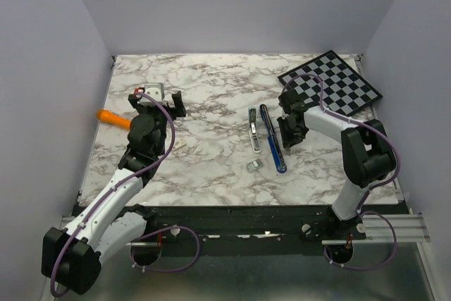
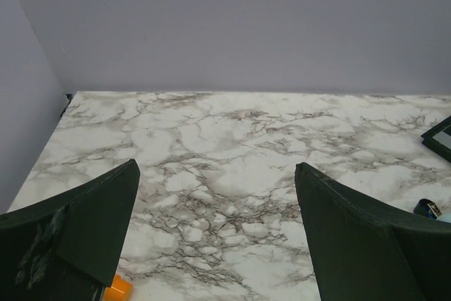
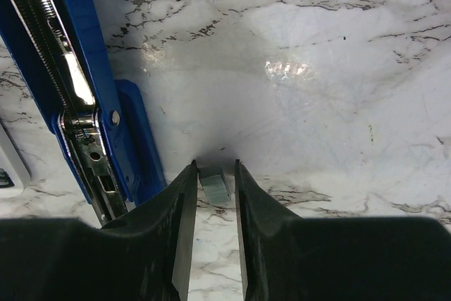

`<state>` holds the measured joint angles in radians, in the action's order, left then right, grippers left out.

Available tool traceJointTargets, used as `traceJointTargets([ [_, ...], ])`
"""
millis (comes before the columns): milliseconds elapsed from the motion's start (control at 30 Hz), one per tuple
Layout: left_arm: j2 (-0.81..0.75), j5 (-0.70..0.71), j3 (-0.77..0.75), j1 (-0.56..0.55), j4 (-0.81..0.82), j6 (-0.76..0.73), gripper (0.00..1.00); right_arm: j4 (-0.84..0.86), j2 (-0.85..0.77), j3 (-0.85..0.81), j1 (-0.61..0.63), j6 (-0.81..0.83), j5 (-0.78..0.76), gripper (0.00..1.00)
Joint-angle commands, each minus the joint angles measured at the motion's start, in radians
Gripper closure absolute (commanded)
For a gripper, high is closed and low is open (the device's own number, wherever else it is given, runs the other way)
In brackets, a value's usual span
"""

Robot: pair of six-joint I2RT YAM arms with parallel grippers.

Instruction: Load the staples into the stapler

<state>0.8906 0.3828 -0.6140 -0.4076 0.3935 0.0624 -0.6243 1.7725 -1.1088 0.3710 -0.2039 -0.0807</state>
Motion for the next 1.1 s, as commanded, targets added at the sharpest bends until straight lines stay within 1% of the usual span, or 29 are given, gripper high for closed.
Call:
traceJointTargets([
  [0, -0.001, -0.025, 0.0, 0.003, -0.001, 0.017, 0.01, -0.069, -0.007, 0.029, -0.007, 0.037, 0.039, 0.65],
  [333, 0.002, -0.032, 0.0, 0.003, -0.001, 0.022, 0.01, -0.089, -0.008, 0.037, -0.009, 0.064, 0.052, 0.66],
  [500, 0.002, -0.033, 0.0, 0.003, -0.001, 0.022, 0.01, -0.092, -0.021, 0.035, -0.007, 0.099, 0.076, 0.63],
  [533, 0.004, -0.035, 0.0, 0.003, -0.001, 0.024, 0.01, -0.092, -0.027, 0.033, -0.007, 0.106, 0.102, 0.62],
  [733, 0.004, -0.035, 0.0, 0.003, -0.001, 0.022, 0.01, -0.117, -0.013, 0.014, -0.007, 0.15, 0.107, 0.61],
  [867, 0.005, -0.036, 0.0, 0.003, -0.002, 0.024, 0.01, -0.1, -0.027, 0.018, -0.006, 0.158, 0.13, 0.6],
  [1000, 0.005, -0.036, -0.001, 0.003, -0.002, 0.025, 0.01, -0.097, -0.025, 0.01, -0.007, 0.133, 0.087, 0.62],
  [1067, 0.005, -0.036, 0.0, 0.003, -0.002, 0.025, 0.01, -0.097, -0.018, 0.007, -0.007, 0.107, 0.036, 0.63],
])
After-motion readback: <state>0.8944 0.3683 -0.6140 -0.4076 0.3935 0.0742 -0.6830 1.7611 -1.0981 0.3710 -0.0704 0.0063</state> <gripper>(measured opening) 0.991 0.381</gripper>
